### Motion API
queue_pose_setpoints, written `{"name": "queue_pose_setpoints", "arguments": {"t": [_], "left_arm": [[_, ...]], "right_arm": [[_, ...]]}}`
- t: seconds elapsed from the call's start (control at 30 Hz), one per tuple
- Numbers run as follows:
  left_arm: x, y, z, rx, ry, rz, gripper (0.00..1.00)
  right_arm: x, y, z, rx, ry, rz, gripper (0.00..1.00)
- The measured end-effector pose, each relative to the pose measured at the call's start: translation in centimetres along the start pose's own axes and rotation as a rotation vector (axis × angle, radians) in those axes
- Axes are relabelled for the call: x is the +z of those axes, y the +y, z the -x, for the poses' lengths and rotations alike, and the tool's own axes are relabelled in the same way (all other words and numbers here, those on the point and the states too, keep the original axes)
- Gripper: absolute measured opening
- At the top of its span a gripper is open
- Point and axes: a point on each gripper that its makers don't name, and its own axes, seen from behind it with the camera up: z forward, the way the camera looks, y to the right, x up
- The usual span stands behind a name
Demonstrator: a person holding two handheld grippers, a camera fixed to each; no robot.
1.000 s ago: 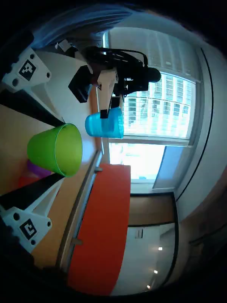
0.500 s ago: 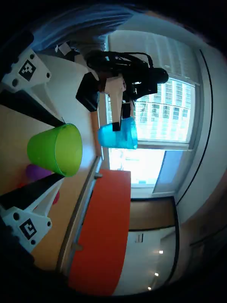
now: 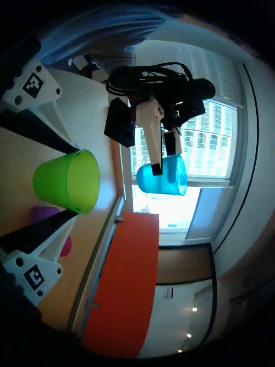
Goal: Pour water
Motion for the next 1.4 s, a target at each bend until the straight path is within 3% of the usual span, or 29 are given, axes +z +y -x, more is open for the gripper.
{"name": "queue_pose_setpoints", "arguments": {"t": [0.77, 1.4], "left_arm": [[1.0, -0.2, -3.6, 0.289, 0.004, -0.028, 0.83], [1.7, -0.2, -5.6, 0.47, 0.021, -0.051, 0.83]], "right_arm": [[0.7, -1.6, 0.0, -0.006, 0.015, -0.037, 0.89], [0.9, -1.8, -0.2, -0.009, 0.023, -0.047, 0.89]]}}
